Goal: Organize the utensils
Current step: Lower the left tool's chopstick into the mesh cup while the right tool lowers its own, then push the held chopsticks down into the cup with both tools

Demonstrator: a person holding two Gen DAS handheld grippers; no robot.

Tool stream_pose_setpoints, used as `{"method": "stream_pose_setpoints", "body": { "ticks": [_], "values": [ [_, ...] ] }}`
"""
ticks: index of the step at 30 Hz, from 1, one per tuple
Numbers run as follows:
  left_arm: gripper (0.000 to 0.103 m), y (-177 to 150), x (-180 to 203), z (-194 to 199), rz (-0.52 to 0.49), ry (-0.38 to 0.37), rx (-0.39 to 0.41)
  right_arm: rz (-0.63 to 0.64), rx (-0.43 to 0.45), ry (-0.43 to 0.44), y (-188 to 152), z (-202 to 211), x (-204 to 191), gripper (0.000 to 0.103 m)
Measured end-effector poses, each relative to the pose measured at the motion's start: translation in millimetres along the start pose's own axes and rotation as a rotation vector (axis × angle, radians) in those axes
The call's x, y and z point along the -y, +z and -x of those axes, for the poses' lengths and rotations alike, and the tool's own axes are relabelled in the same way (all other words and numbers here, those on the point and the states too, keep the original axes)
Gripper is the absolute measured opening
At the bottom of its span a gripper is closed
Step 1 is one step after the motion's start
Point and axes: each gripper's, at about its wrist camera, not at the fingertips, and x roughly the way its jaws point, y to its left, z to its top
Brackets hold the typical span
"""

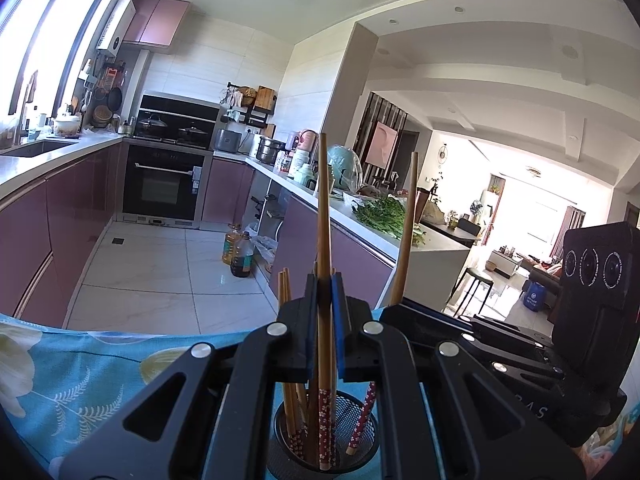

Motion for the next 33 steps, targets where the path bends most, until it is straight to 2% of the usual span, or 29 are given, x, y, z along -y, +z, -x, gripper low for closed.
{"method": "stream_pose_setpoints", "body": {
  "ticks": [33],
  "values": [
    [0.008, -7.0, 0.9, -14.3, -0.002, 0.014, -0.023, -0.017, -0.018, -0.007, -11.1, -11.5, 6.4, 0.005]
  ]
}}
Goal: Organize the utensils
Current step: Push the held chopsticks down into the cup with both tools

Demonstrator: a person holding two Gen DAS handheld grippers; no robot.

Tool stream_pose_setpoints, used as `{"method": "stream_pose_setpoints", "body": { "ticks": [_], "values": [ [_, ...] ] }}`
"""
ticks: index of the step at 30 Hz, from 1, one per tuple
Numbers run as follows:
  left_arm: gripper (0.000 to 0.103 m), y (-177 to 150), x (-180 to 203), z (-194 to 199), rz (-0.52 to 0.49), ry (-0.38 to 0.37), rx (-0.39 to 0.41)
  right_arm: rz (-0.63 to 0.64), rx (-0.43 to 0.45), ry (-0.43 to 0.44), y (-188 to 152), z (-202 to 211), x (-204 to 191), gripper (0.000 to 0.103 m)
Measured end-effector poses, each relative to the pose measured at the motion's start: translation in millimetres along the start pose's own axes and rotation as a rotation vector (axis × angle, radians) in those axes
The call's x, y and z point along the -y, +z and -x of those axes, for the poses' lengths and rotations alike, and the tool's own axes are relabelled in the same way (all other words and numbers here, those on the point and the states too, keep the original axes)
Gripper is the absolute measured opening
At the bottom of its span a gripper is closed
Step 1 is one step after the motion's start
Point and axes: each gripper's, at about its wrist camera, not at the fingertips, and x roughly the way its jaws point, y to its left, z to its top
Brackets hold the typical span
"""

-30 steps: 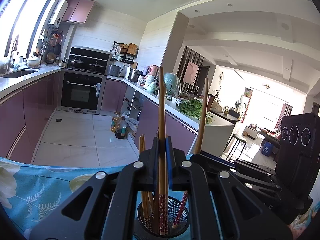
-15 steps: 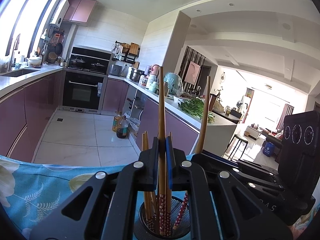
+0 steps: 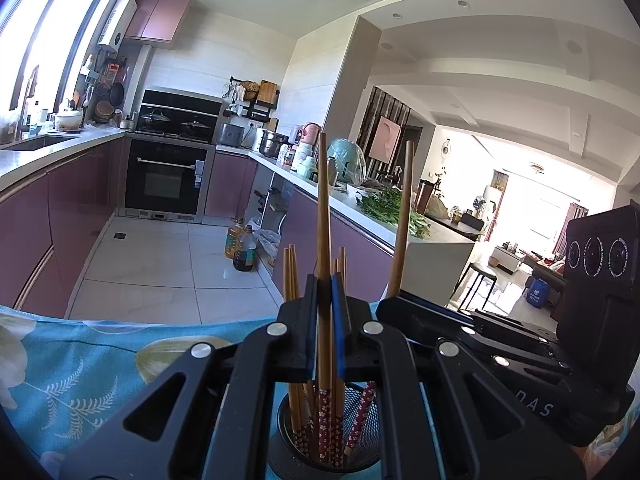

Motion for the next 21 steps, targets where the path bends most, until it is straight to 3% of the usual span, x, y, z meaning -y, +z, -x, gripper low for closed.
{"method": "stream_pose_setpoints", "body": {
  "ticks": [21],
  "values": [
    [0.008, -11.6, 1.7, -5.1, -0.008, -0.001, -0.042, -0.004, -0.024, -0.006, -6.3, -8.4, 3.3, 0.005]
  ]
}}
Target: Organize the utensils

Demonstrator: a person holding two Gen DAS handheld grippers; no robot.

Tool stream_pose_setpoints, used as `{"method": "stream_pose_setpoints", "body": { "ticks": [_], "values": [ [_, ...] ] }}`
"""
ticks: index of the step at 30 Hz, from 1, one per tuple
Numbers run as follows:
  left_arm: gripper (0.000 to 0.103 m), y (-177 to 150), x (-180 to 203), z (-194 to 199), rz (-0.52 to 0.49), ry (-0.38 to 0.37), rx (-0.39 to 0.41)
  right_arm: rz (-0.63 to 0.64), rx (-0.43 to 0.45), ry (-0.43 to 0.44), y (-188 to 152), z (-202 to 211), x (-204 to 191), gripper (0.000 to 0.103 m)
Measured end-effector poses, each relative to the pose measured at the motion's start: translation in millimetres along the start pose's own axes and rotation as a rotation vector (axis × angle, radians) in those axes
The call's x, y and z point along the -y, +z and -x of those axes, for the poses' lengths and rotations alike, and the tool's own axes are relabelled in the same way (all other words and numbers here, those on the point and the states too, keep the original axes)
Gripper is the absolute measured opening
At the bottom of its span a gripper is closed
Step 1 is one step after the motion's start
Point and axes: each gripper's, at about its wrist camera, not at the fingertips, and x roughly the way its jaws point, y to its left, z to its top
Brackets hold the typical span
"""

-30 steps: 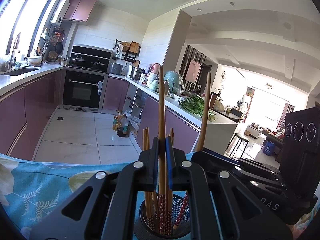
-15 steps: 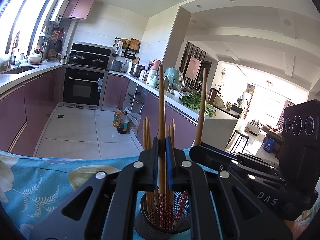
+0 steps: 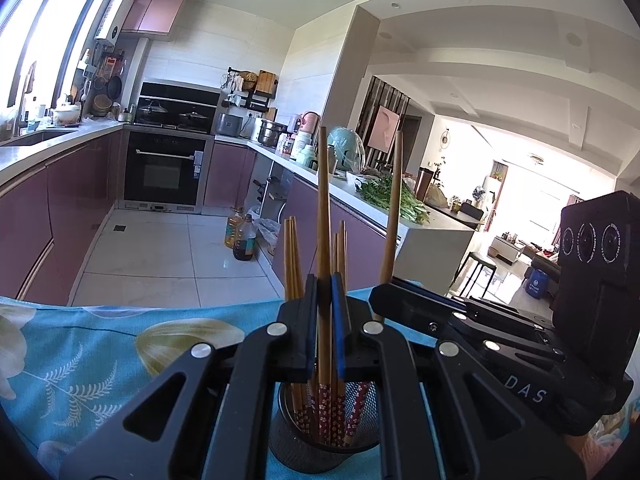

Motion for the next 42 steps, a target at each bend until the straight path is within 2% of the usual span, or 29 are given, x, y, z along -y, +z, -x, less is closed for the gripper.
{"method": "stream_pose_setpoints", "body": {
  "ticks": [25, 42],
  "values": [
    [0.008, -18.7, 4.5, -7.6, -0.054, 0.021, -0.088, 0.0, -0.031, -0.009, -13.2, -5.4, 6.9, 0.005],
    [0.008, -23.1, 9.7, -8.0, -0.065, 0.024, -0.117, 0.002, -0.054, -0.007, -19.1, -12.4, 4.9, 0.005]
  ]
}}
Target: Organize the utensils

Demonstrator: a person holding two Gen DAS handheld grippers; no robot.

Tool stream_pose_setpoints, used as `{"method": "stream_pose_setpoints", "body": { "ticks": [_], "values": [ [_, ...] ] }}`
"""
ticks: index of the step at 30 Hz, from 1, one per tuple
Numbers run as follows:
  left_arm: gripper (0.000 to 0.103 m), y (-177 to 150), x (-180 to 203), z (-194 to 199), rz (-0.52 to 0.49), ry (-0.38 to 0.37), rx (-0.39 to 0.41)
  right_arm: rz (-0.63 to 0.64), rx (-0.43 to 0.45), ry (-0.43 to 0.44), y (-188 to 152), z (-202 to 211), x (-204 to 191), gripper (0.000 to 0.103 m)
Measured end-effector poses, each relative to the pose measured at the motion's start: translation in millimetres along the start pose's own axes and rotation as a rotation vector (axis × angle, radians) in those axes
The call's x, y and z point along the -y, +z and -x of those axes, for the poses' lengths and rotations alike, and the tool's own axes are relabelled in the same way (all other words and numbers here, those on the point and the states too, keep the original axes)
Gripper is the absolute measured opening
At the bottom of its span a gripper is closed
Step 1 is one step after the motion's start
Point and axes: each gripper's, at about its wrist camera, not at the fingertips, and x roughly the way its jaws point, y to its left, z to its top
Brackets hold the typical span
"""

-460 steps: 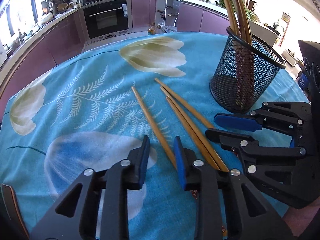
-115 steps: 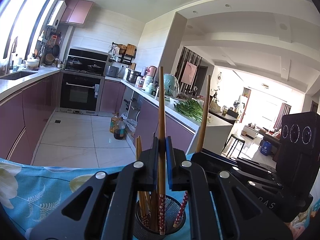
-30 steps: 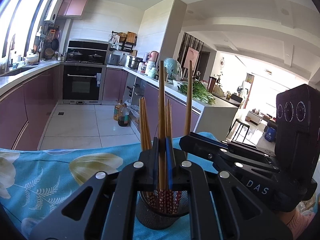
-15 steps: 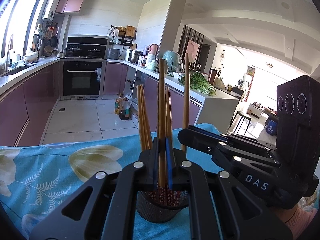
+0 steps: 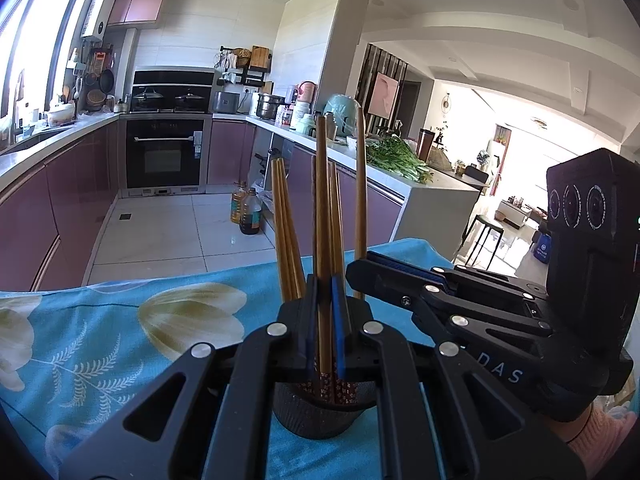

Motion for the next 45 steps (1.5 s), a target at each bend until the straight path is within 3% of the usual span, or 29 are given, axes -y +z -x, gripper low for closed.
{"method": "stream_pose_setpoints", "body": {
  "ticks": [45],
  "values": [
    [0.008, 0.2, -8.5, -23.7, 0.033, 0.001, -0.111, -0.016, -0.043, 0.006, -6.5, -10.0, 7.5, 0.005]
  ]
}}
